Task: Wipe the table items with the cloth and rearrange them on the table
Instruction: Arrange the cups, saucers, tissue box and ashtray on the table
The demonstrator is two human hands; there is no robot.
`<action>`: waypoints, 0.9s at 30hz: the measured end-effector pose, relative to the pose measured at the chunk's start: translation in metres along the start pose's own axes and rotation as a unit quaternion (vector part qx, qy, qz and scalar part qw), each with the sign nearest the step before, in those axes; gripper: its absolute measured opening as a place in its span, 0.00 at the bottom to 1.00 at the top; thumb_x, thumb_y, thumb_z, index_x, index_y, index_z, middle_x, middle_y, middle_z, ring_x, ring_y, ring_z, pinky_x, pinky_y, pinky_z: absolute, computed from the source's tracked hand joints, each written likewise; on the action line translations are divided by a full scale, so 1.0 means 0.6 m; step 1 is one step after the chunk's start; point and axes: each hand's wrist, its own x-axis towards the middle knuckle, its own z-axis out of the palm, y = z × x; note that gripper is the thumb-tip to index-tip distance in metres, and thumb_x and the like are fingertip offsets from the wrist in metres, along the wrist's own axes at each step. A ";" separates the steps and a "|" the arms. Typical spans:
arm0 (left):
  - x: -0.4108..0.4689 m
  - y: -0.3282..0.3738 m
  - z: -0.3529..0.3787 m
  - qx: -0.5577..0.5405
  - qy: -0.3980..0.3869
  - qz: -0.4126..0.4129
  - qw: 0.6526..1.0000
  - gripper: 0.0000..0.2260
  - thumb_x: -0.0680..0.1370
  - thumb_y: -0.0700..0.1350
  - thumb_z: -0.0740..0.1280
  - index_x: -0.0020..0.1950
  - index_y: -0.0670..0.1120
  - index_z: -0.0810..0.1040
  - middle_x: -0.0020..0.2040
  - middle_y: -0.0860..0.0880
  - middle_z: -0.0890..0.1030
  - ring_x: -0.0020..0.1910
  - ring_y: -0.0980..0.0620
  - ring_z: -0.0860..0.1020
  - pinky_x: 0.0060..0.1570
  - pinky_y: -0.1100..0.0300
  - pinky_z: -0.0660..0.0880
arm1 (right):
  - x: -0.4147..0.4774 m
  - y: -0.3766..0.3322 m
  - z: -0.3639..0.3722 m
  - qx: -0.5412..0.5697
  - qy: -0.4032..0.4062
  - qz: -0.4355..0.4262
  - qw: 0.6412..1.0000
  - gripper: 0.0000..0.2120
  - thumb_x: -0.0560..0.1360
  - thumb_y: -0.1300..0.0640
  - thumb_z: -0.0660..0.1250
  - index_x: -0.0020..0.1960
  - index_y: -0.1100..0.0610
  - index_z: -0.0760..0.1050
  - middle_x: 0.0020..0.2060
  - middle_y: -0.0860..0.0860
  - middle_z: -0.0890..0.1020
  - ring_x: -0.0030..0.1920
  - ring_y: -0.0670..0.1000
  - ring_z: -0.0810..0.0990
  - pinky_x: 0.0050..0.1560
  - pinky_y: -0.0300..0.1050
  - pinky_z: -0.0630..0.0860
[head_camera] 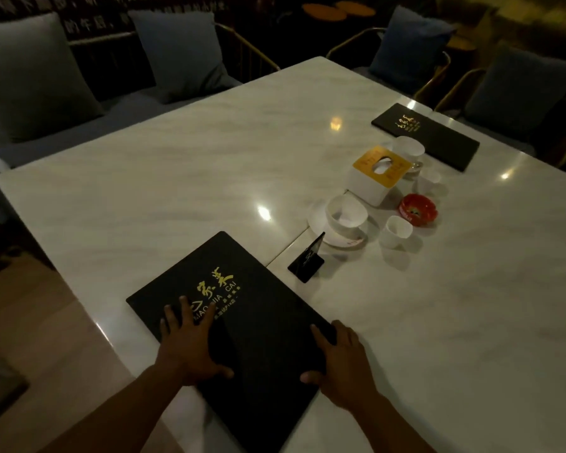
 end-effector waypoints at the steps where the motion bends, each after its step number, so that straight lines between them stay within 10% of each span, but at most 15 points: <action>1: 0.003 0.001 -0.002 -0.001 0.000 0.001 1.000 0.62 0.59 0.73 0.73 0.78 0.60 0.34 0.76 0.39 0.27 0.73 0.29 0.30 0.73 0.34 0.38 | 0.002 0.002 -0.003 -0.012 0.000 -0.008 1.000 0.51 0.65 0.20 0.54 0.80 0.43 0.45 0.79 0.58 0.49 0.78 0.63 0.48 0.77 0.60 0.50; 5: 0.014 -0.001 -0.009 -0.007 0.011 0.003 1.000 0.62 0.59 0.73 0.73 0.78 0.61 0.35 0.77 0.40 0.28 0.74 0.30 0.30 0.74 0.35 0.39 | 0.012 0.011 -0.012 -0.012 0.016 -0.049 0.999 0.58 0.57 0.16 0.40 0.80 0.46 0.44 0.80 0.57 0.46 0.79 0.60 0.46 0.77 0.58 0.46; 11: -0.004 0.000 0.002 -0.030 0.045 -0.014 0.998 0.60 0.60 0.74 0.72 0.80 0.57 0.40 0.79 0.44 0.32 0.76 0.34 0.34 0.74 0.33 0.41 | 0.014 0.029 -0.035 -0.037 -0.028 -0.091 0.995 0.52 0.69 0.28 0.64 0.81 0.48 0.44 0.80 0.54 0.44 0.79 0.58 0.45 0.78 0.56 0.47; 27: -0.038 0.017 0.021 -0.166 0.038 -0.077 0.982 0.65 0.60 0.70 0.76 0.80 0.49 0.38 0.78 0.42 0.29 0.75 0.35 0.29 0.75 0.38 0.51 | 0.018 0.040 -0.027 0.011 0.005 -0.112 0.994 0.54 0.64 0.26 0.66 0.80 0.48 0.50 0.80 0.51 0.49 0.78 0.56 0.51 0.78 0.54 0.53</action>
